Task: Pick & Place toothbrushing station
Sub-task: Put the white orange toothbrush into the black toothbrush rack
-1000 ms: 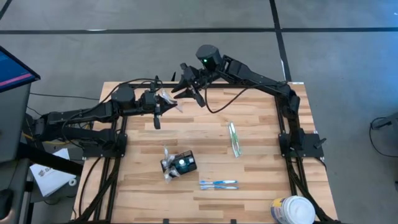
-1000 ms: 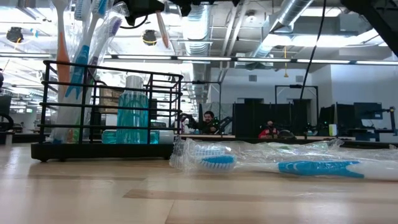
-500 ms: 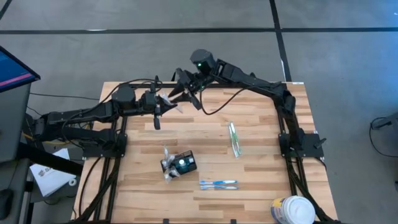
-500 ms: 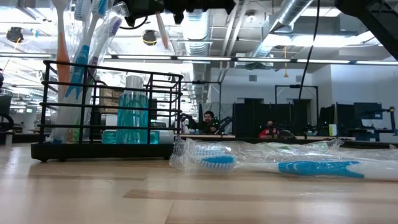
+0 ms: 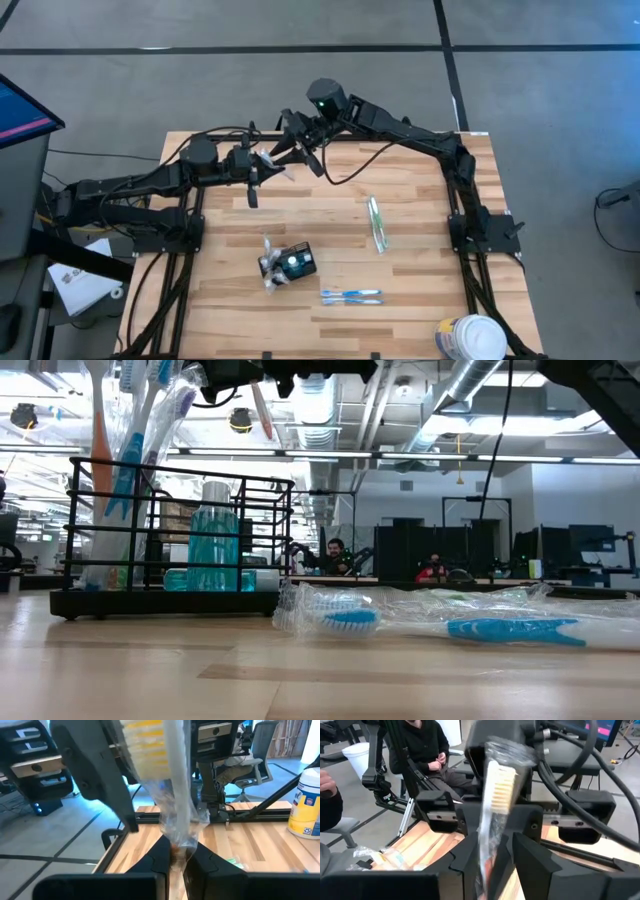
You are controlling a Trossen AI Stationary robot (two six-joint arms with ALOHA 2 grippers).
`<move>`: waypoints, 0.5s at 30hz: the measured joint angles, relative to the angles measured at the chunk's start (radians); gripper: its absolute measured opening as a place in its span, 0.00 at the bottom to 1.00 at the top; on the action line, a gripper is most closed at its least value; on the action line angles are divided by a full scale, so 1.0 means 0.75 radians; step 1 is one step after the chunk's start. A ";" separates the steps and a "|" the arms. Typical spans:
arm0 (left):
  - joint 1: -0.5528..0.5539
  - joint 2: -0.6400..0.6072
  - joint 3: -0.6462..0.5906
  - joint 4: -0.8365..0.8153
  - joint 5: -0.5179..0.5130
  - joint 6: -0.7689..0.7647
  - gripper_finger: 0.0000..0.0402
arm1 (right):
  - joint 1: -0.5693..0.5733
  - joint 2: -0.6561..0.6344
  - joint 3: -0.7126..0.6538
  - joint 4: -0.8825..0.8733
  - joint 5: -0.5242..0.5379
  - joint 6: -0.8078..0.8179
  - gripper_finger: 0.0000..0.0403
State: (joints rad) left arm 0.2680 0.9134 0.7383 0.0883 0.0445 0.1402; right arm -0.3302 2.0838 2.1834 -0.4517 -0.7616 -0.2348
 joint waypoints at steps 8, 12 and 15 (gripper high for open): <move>0.000 0.000 0.000 -0.003 -0.050 0.001 0.05 | 0.005 0.000 0.001 0.008 0.001 0.000 0.28; 0.000 0.000 0.000 -0.003 -0.050 0.001 0.05 | 0.004 0.000 0.001 0.029 0.001 0.000 0.28; 0.000 0.000 0.000 -0.003 -0.050 0.001 0.05 | 0.004 0.000 0.001 0.034 0.002 0.000 0.28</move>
State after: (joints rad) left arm 0.2680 0.9134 0.7383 0.0857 0.0071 0.1406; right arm -0.3274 2.0838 2.1839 -0.4265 -0.7605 -0.2348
